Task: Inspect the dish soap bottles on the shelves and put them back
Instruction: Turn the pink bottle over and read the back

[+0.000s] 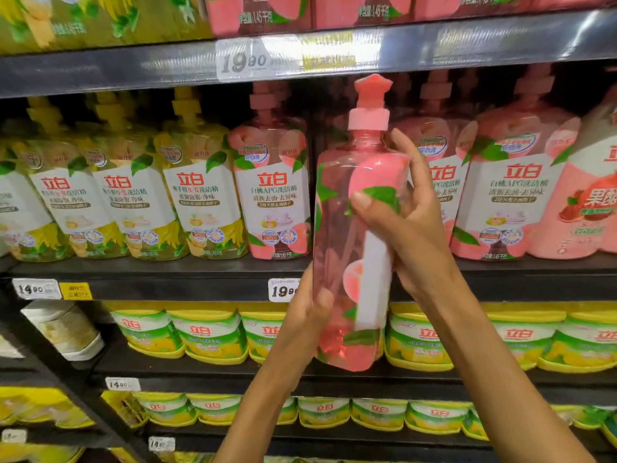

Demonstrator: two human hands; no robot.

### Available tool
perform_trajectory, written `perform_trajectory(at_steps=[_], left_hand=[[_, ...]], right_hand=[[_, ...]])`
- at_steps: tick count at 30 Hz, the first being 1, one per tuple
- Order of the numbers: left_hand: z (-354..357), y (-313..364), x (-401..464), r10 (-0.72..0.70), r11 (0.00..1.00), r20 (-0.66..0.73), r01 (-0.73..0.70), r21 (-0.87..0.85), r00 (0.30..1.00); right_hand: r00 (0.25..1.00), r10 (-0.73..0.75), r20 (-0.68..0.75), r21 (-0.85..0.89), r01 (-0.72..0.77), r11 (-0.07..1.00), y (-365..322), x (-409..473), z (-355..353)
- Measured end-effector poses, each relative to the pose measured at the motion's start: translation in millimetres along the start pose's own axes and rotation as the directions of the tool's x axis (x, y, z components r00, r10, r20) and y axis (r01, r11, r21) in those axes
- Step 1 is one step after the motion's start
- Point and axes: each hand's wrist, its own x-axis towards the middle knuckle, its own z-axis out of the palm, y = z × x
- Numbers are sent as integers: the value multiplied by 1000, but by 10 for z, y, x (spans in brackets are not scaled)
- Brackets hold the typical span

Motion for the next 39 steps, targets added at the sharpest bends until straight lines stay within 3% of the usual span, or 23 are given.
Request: perform_trajectory(at_steps=[3, 10, 14, 18, 23, 26, 30, 36, 39], left_hand=[[41, -9, -21, -32, 996, -7, 32, -84, 999], [-50, 7, 13, -101, 960, 106, 125, -249, 989], [-80, 51, 96, -87, 982, 41, 93, -165, 995], [-54, 126, 217, 28, 1000, -56, -28, -1, 998], [-54, 75, 206, 148, 978, -42, -140, 155, 988], [-101, 159, 233, 216, 950, -24, -204, 238, 976], [-213, 239, 264, 273, 880, -7, -247, 405, 962], [-212, 255, 236, 264, 912, 18, -255, 322, 964], [-201, 230, 201, 275, 937, 20, -273, 216, 961]], right_hand=[[1000, 23, 14, -49, -22, 999, -21, -13, -12], [919, 356, 168, 66, -370, 927, -126, 155, -173], [954, 291, 65, 162, -298, 941, -77, 53, -182], [997, 71, -13, -36, -72, 997, -35, -19, -181], [990, -65, 128, -183, 88, 979, -69, -57, -252], [952, -63, 301, -181, 122, 976, -139, -86, -386], [930, 14, 366, -237, 78, 968, -167, -196, -510], [909, -131, 396, -224, 233, 946, -240, -247, -441], [931, -75, 357, -200, 155, 967, -258, -178, -385]])
